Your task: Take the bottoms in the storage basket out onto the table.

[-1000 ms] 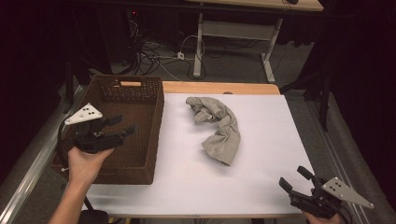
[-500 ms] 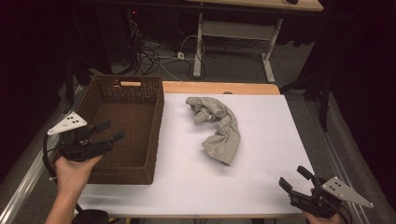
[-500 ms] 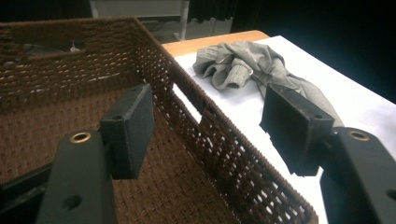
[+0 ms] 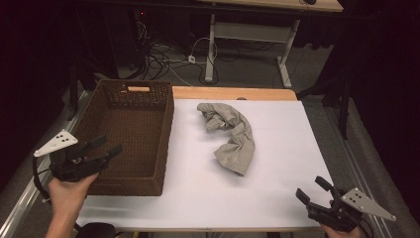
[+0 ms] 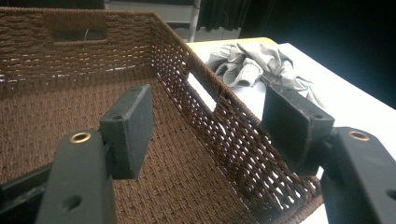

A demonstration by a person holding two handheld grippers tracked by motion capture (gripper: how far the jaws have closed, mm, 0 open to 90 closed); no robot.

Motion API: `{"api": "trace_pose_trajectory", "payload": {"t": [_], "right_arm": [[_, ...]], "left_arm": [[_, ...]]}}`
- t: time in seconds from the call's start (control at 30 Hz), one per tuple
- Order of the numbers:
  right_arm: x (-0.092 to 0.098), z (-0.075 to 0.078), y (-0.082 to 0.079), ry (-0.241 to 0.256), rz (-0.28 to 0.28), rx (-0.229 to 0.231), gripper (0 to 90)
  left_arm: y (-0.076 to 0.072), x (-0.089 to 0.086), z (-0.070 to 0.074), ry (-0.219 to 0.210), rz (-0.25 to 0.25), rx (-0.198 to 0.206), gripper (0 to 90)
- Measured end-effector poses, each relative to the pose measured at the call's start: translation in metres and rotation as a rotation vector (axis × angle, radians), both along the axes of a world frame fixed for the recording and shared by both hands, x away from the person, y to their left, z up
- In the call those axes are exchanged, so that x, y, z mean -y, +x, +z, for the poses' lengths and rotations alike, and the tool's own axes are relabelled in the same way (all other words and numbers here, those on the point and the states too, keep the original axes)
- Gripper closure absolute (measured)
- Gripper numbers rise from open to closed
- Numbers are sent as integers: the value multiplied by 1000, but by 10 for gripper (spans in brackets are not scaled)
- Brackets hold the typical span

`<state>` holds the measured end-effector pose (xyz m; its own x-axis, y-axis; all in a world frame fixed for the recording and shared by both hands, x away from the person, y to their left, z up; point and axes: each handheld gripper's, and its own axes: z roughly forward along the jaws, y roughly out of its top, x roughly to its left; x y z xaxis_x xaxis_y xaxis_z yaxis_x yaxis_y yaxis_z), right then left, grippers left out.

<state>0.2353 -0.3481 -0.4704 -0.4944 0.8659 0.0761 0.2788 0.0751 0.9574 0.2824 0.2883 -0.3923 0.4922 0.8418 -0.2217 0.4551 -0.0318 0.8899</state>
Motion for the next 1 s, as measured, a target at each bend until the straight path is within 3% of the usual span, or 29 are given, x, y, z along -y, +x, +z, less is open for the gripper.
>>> {"api": "trace_pose_trajectory", "payload": {"t": [1.0], "right_arm": [[0,0,-1,-2,2,4,182]], "left_arm": [[-24,-7,-34,-22,55,27,294]]}}
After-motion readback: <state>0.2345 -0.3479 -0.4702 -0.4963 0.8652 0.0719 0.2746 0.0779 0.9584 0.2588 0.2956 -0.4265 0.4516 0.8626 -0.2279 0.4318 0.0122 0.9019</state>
